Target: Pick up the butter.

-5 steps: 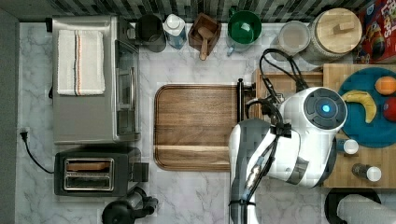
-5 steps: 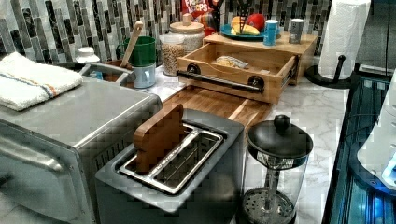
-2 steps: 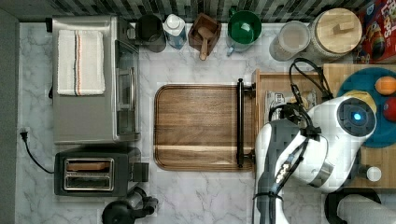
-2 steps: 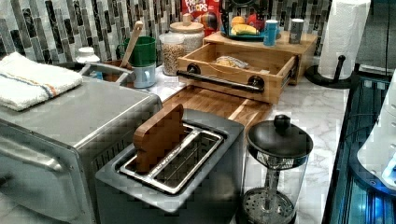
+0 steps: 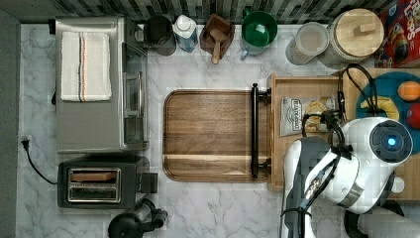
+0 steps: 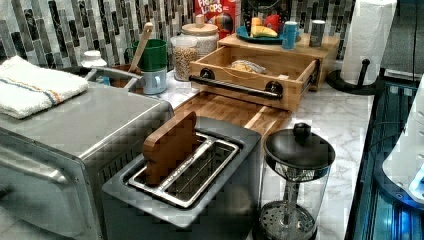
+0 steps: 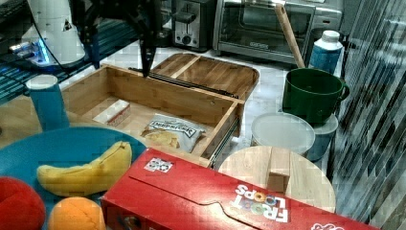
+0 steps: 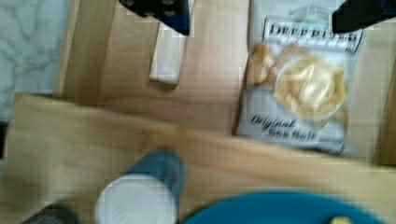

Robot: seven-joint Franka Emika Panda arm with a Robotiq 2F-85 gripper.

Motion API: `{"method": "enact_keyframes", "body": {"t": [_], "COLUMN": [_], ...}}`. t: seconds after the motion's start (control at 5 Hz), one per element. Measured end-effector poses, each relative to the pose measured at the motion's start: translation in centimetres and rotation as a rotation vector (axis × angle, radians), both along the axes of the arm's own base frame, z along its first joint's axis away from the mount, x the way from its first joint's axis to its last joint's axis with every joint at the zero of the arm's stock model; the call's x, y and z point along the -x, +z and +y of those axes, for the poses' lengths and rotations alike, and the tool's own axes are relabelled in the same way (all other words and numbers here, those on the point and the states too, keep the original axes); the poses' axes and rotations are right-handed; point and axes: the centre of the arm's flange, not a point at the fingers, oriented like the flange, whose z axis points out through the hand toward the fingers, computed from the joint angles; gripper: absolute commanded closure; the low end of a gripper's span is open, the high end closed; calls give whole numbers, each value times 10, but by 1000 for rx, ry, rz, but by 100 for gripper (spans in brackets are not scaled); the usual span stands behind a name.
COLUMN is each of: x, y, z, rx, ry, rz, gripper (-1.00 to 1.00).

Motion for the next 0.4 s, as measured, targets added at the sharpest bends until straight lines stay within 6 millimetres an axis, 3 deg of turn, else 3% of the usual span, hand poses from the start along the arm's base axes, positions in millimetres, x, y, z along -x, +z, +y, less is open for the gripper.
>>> {"method": "enact_keyframes", "body": {"t": [0.4], "x": [22], "y": [-42], "z": [9], "rx": [-48], "ry": [-79], "rz": [49], "gripper": [-100]}}
